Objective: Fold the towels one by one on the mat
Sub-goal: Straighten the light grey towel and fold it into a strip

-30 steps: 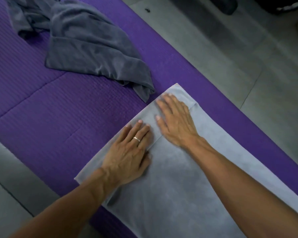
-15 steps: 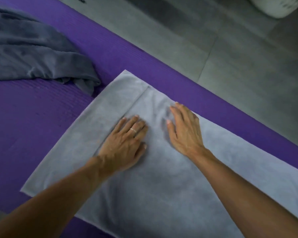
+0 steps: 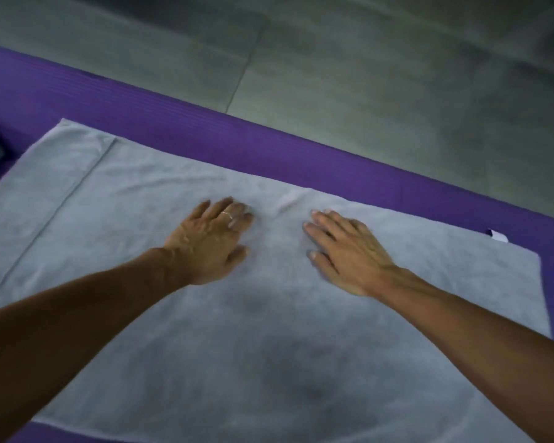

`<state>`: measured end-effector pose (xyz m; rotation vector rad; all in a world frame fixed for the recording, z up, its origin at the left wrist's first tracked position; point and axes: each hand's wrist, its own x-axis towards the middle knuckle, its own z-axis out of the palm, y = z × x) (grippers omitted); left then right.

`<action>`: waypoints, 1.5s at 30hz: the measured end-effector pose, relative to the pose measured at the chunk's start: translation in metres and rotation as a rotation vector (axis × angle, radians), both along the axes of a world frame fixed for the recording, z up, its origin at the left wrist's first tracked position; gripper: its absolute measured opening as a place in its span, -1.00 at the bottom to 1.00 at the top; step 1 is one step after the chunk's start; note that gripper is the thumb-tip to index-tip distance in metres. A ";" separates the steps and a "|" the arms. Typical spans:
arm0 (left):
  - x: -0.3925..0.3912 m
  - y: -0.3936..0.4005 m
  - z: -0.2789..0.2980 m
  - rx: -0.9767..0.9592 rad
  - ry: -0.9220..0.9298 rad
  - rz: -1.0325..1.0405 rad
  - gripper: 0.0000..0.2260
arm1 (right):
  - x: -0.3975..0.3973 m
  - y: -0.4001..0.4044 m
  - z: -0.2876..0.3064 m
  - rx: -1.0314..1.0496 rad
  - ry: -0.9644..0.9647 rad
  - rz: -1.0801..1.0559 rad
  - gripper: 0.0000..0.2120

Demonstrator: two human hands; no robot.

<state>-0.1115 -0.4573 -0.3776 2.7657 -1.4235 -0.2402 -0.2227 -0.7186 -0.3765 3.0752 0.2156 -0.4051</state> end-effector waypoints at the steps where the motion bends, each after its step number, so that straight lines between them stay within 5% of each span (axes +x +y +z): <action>1: -0.009 -0.015 0.002 0.013 -0.004 -0.055 -0.42 | -0.014 -0.021 -0.002 -0.009 0.029 -0.053 -0.39; 5: -0.051 -0.081 0.015 0.053 0.001 -0.177 -0.37 | -0.065 -0.104 -0.008 -0.018 0.002 -0.505 -0.33; 9: -0.111 -0.145 0.025 0.028 0.063 -0.156 -0.34 | -0.146 -0.156 -0.009 0.010 0.066 -0.516 -0.37; 15: -0.211 -0.244 0.004 -0.125 0.174 -0.107 -0.44 | -0.206 -0.241 -0.012 0.051 0.035 -0.851 -0.44; 20: -0.279 -0.310 -0.004 -0.198 0.214 -0.145 -0.46 | -0.223 -0.286 0.003 0.181 -0.070 -0.769 -0.50; 25: -0.325 -0.355 0.000 -0.135 0.188 -0.258 -0.49 | -0.243 -0.314 0.004 0.300 0.048 -0.803 -0.52; 30: -0.339 -0.387 0.015 0.097 0.082 -0.383 -0.40 | -0.245 -0.318 0.006 0.421 0.102 -0.800 -0.49; 35: -0.332 -0.403 0.034 0.125 0.200 -0.438 -0.64 | -0.245 -0.321 0.013 0.524 0.095 -0.833 -0.37; 37: -0.332 -0.400 0.038 0.052 0.323 -0.370 -0.84 | -0.245 -0.318 0.015 0.514 0.093 -0.832 -0.31; 40: -0.329 -0.388 0.036 -0.120 0.515 -0.067 -0.64 | -0.245 -0.313 0.017 0.471 0.056 -0.821 -0.33; 45: -0.306 -0.354 0.036 -0.318 0.584 0.309 -0.72 | -0.232 -0.286 0.015 0.321 -0.105 -0.659 -0.67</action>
